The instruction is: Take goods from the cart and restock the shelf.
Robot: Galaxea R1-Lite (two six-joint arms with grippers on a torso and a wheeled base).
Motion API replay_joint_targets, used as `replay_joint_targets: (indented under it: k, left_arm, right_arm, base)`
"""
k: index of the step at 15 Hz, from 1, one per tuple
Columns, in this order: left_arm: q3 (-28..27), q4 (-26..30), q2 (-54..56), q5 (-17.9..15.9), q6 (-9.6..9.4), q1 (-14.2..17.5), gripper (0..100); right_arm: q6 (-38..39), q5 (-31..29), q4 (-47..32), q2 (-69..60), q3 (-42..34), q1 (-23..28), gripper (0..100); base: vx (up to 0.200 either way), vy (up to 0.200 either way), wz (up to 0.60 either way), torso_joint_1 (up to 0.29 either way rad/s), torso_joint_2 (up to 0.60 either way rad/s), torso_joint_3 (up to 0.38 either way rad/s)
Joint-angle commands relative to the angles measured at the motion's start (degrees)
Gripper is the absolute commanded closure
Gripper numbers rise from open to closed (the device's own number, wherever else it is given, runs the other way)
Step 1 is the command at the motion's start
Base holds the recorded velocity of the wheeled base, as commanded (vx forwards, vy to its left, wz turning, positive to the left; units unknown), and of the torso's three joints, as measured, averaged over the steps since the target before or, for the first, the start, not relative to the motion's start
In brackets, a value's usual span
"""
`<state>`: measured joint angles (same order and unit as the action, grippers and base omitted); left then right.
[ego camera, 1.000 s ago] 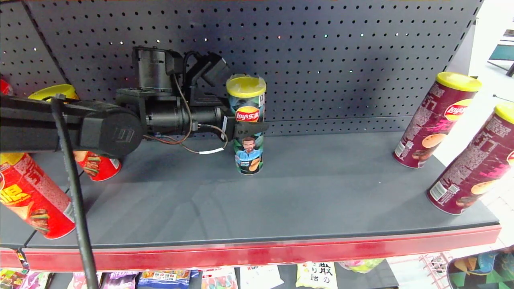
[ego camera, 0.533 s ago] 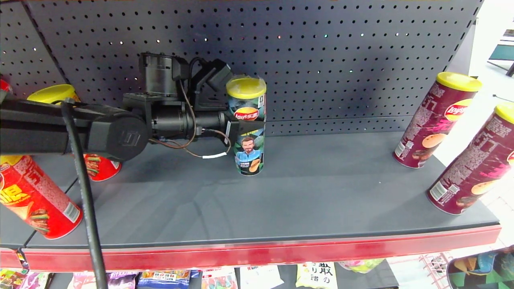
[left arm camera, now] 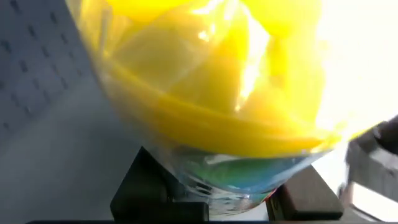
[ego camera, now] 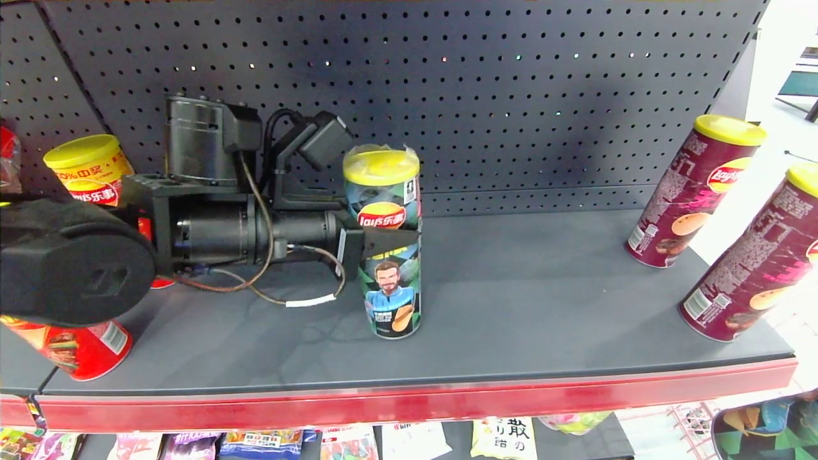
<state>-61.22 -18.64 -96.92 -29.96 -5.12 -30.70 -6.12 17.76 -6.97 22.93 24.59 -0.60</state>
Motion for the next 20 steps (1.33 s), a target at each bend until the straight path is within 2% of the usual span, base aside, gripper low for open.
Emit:
replay_joint_targets:
  k: [1,7,12,16,17,20]
  left_arm:
    - [6.2,-0.3,6.4,1.1,0.02,-1.0,100]
    - [10.3,-3.5,7.2,3.2,-0.07,-3.7,100]
    - [13.3,-6.2,7.3,3.3,-0.24,-3.7,100]
    - [14.0,-6.3,8.0,3.7,-0.24,-4.5,100]
    - [14.5,-6.2,8.2,3.8,-0.24,-4.5,0]
    - [15.3,-6.2,9.7,6.7,-0.15,-4.5,0]
  right_arm:
    - [0.0,0.1,0.0,0.1,0.0,0.0,100]
    - [0.0,0.1,-0.1,0.2,0.1,-0.1,100]
    - [0.0,0.0,-0.1,0.1,0.2,0.0,100]
    - [0.0,-0.1,-0.1,0.0,0.2,0.0,100]
    - [0.0,-0.1,-0.1,0.0,0.2,-0.1,100]
    - [0.0,0.1,-0.1,0.2,0.3,-0.1,100]
  base:
    - [0.000,0.000,0.00,0.000,0.00,0.000]
    - [0.000,0.000,0.00,0.000,0.00,0.000]
    - [0.000,0.000,0.00,0.000,0.00,0.000]
    - [0.000,0.000,0.00,0.000,0.00,0.000]
    - [0.000,0.000,0.00,0.000,0.00,0.000]
    - [0.000,0.000,0.00,0.000,0.00,0.000]
